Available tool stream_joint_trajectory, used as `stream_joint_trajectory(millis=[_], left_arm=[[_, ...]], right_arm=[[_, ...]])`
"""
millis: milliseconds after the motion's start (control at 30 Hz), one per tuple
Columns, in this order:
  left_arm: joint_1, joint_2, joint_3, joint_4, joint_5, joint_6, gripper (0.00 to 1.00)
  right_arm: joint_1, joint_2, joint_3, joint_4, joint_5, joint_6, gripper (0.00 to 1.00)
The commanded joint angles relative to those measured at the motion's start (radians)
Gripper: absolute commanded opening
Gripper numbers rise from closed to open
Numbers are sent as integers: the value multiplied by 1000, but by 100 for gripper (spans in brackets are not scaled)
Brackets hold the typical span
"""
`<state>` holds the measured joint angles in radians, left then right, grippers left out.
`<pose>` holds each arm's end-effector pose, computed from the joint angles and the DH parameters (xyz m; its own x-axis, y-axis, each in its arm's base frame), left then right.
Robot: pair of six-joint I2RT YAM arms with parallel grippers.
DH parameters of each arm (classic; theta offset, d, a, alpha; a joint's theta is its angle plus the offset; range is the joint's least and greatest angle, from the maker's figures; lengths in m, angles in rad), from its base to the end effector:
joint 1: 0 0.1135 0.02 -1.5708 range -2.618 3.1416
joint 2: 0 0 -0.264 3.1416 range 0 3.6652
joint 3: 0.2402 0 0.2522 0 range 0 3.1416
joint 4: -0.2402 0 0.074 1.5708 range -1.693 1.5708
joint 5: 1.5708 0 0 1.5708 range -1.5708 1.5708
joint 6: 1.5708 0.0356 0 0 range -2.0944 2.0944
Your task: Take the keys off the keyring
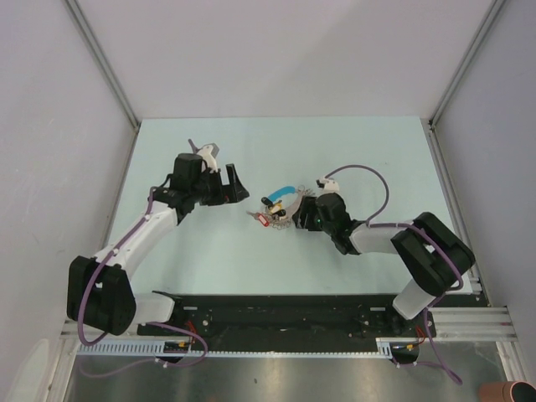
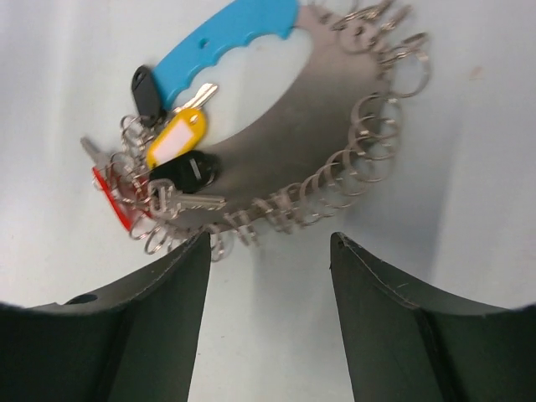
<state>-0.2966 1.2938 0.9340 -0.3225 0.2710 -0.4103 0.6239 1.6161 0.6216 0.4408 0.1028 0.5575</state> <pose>0.2671 -0.0916 0.2691 -0.7446 -0.1743 -0.6444 0.1999 0.8628 -0.4644 0.2528 0.1774 0.1470 -0.6321 0.1934 -0.7503 -0.2072 0.8909 0.4042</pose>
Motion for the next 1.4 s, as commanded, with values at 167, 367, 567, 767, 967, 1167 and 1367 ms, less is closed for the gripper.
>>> stream_joint_trajectory(millis=[167,367,567,767,967,1167,1367], left_arm=[[17,-27,-17,51,59,1,100],[17,-45,-26,149,149,-27,96],[17,-16,119,-11,39,62,93],[28,99,207,74,49,44,90],[34,203,189,313,365,-16,87],[14,266,213,361,525,186,80],[42,315,201,618,790,193,78]], right_arm=[[79,105,99,-13,198,-27,59],[91,212,129,107,120,-28,41],[99,128,129,47,123,-83,8],[92,-63,129,15,55,-341,0],[14,-178,129,-62,-75,-407,0],[8,-330,129,-108,-227,-519,0],[7,-487,130,-132,-497,-580,0]])
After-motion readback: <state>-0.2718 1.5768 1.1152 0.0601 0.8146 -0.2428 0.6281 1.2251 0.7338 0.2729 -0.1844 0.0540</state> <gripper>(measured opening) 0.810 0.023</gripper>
